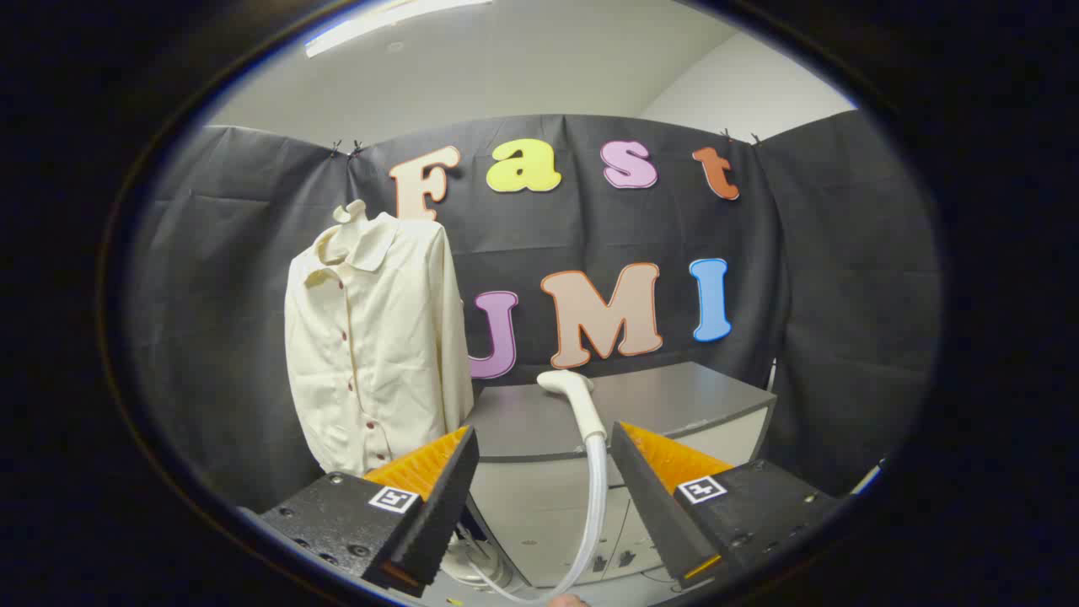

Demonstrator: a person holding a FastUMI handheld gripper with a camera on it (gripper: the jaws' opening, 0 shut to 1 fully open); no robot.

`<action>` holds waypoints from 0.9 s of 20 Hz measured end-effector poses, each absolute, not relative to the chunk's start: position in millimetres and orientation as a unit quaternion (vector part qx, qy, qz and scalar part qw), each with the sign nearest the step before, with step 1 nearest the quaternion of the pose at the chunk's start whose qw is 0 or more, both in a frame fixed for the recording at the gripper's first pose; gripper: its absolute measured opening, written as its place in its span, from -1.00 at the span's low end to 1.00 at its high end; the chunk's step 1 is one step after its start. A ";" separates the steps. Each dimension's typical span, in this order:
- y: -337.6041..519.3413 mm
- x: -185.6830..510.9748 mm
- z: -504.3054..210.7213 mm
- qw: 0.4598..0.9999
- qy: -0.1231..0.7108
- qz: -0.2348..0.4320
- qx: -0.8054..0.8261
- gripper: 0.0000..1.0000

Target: Iron the clothes twice with a garment steamer, once on the left side and once on the right side.

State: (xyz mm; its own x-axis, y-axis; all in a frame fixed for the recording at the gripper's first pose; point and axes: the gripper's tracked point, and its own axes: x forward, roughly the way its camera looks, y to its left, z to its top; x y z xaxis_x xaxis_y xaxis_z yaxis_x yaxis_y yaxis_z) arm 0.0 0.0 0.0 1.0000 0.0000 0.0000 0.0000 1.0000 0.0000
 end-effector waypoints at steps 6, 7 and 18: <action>1.6 1.2 2.2 1.000 0.001 0.004 -0.004 0.92; 2.1 1.2 3.1 1.000 0.002 0.005 -0.003 0.92; -2.5 13.2 10.0 1.000 0.009 0.008 0.002 0.92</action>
